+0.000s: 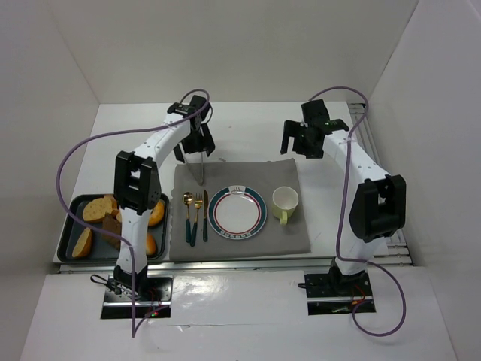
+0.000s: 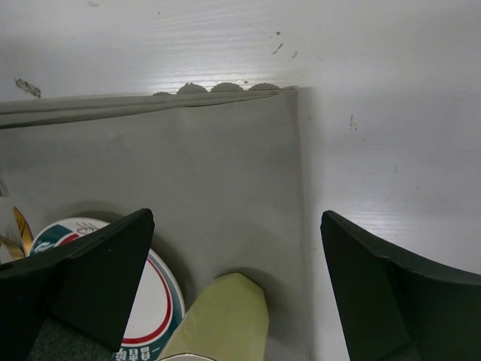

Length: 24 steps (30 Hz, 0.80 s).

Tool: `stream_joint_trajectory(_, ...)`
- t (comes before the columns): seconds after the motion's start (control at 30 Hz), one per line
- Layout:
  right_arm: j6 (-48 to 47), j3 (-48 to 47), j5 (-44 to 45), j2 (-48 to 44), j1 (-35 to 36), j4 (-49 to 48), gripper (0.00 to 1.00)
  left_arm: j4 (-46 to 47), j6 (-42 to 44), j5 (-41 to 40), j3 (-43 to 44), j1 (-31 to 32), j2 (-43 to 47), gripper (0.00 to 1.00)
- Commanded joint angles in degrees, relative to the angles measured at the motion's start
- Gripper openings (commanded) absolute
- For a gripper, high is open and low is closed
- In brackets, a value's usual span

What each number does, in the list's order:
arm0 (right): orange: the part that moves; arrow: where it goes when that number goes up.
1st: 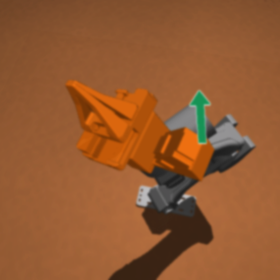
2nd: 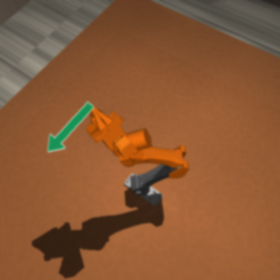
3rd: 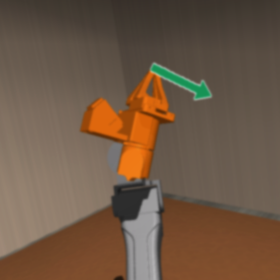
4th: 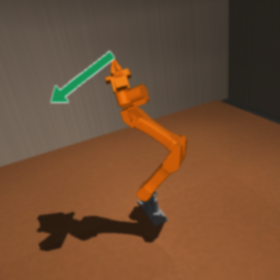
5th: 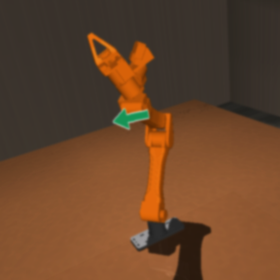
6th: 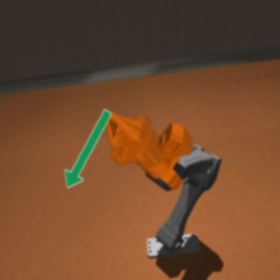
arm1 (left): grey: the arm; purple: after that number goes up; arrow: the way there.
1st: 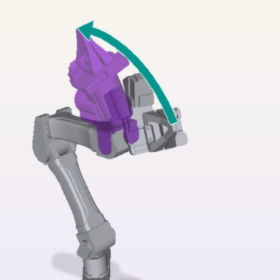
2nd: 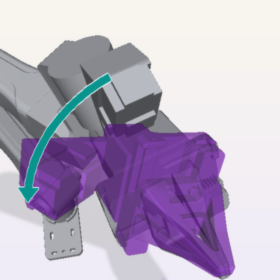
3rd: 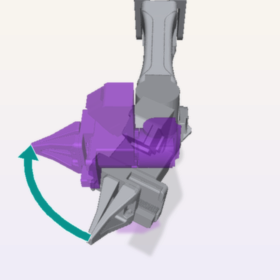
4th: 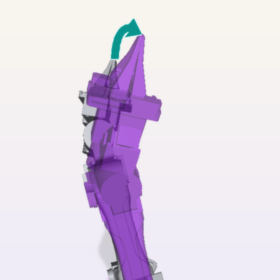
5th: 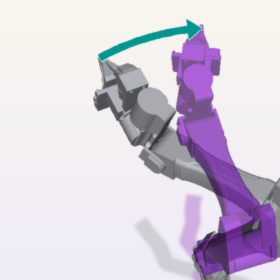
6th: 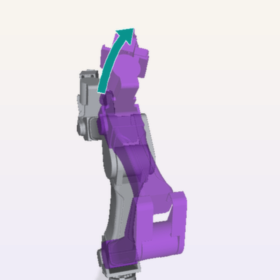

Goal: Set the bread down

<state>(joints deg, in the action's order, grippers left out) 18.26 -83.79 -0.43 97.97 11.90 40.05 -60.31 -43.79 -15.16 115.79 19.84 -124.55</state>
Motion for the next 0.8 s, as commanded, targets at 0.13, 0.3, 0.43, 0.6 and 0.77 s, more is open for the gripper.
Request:
stream_joint_trajectory(0.13,-0.68,-3.04,0.95,1.96,1.63,-2.0,0.99,1.42,-2.53,0.66,1.2,-1.91,-6.31,1.0)
stream_joint_trajectory(0.3,-0.68,-2.53,0.95,1.96,2.16,-1.47,0.99,1.43,-1.91,0.13,3.66,-3.57,-10.35,1.0)
stream_joint_trajectory(0.43,-0.68,-2.52,0.95,1.96,2.69,-1.47,0.99,3.62,-2.44,0.13,3.65,-4.1,-12.2,1.0)
stream_joint_trajectory(0.6,-0.68,-3.22,1.48,3.1,3.74,-0.24,0.99,3.62,-1.91,-1.01,7.61,-4.1,-14.4,0.93)
stream_joint_trajectory(0.77,-0.68,-3.22,1.48,3.1,4.27,-0.77,0.99,4.86,-0.16,-2.51,7.61,-4.63,-14.4,0.76)
